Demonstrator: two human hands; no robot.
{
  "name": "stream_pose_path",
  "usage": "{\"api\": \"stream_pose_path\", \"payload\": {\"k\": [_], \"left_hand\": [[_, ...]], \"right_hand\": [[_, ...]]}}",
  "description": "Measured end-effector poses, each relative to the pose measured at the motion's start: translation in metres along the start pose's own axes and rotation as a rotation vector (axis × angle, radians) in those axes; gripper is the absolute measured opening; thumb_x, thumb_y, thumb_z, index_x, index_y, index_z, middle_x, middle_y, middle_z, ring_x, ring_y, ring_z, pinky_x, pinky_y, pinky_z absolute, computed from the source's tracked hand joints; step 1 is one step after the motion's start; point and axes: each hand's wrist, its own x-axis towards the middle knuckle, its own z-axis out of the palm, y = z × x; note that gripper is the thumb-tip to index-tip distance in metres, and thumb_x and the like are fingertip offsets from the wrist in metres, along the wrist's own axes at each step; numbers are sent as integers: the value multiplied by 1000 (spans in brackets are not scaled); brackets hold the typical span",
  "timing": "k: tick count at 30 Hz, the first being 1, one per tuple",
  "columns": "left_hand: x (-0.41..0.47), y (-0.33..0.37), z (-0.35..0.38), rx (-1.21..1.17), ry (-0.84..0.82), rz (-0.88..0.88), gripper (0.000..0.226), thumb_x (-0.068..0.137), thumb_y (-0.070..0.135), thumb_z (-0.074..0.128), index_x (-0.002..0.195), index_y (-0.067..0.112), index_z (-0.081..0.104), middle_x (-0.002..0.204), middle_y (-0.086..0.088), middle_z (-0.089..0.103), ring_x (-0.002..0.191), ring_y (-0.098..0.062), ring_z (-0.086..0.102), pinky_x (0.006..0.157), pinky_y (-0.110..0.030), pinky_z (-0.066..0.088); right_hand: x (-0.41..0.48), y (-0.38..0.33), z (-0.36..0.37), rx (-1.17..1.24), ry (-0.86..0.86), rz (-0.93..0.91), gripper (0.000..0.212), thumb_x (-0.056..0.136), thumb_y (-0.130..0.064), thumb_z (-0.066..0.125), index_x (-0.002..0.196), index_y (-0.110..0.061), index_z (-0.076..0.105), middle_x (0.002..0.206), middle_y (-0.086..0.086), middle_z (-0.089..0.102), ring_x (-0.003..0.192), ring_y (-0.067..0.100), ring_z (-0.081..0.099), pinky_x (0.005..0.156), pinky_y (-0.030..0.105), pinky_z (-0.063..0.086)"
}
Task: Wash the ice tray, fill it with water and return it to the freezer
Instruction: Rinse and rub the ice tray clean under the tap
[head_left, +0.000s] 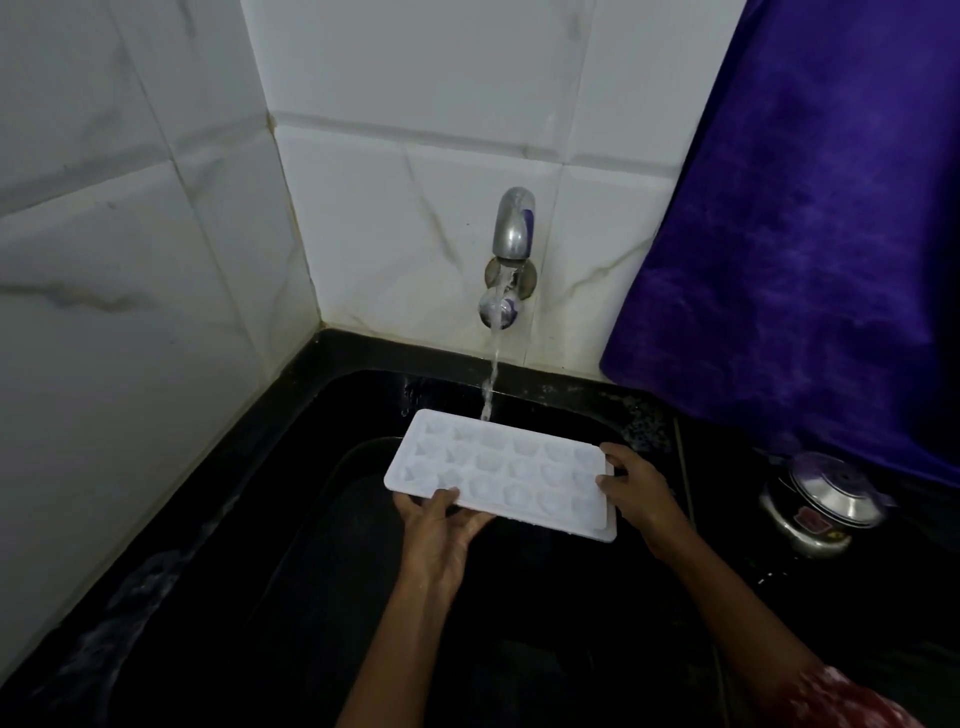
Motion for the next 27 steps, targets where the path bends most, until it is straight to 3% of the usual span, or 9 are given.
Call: {"api": "stream_pose_path", "payload": {"k": [4, 7, 12, 16, 20, 23, 27], "left_hand": [[-4, -12, 20, -13, -38, -51, 67, 88, -11, 43, 134, 34, 28, 117, -11, 56, 100, -36, 62, 73, -56, 54], [-7, -20, 31, -2, -59, -67, 70, 88, -12, 43, 136, 35, 26, 119, -10, 55, 101, -37, 61, 74, -57, 54], [-10, -26, 37, 11, -92, -79, 72, 87, -11, 45, 137, 37, 25, 125, -11, 53, 103, -38, 61, 78, -58, 53], [-3, -15, 36, -28, -91, -55, 73, 87, -12, 44, 139, 35, 25, 123, -10, 54, 102, -36, 61, 76, -58, 53], [6, 6, 30, -82, -76, 1, 72, 87, -13, 44, 139, 34, 26, 120, -9, 56, 97, -34, 64, 79, -59, 52], [11, 24, 21, -111, -69, 63, 75, 86, -14, 45, 140, 35, 27, 122, -10, 55, 96, -33, 65, 77, -58, 53], [19, 47, 9, -144, -27, 150, 74, 85, -14, 44, 140, 32, 28, 118, -10, 56, 96, -33, 63, 72, -57, 54]], "right_hand": [[0, 6, -21, -4, 40, 18, 45, 88, 1, 50, 132, -7, 46, 129, 15, 53, 114, 27, 52, 99, 38, 42], [-1, 10, -33, 16, 76, 8, 42, 87, 4, 49, 128, -5, 50, 121, 16, 57, 101, 20, 52, 89, 30, 42], [-4, 13, -42, 50, 110, -6, 40, 85, 8, 48, 123, -4, 54, 112, 13, 57, 95, 19, 52, 85, 30, 42], [0, 1, -36, 44, 83, -42, 41, 87, 6, 47, 126, -5, 52, 120, 15, 57, 100, 20, 53, 89, 31, 43], [11, -22, -19, 22, 52, -76, 47, 88, 3, 47, 133, -6, 45, 132, 14, 51, 118, 27, 50, 104, 37, 39], [20, -41, -1, 2, 18, -111, 47, 87, 3, 47, 133, -7, 45, 133, 12, 52, 117, 23, 50, 100, 31, 38], [27, -62, 25, 0, -40, -143, 48, 87, 2, 47, 134, -8, 46, 135, 11, 51, 119, 24, 50, 104, 35, 39]]}}
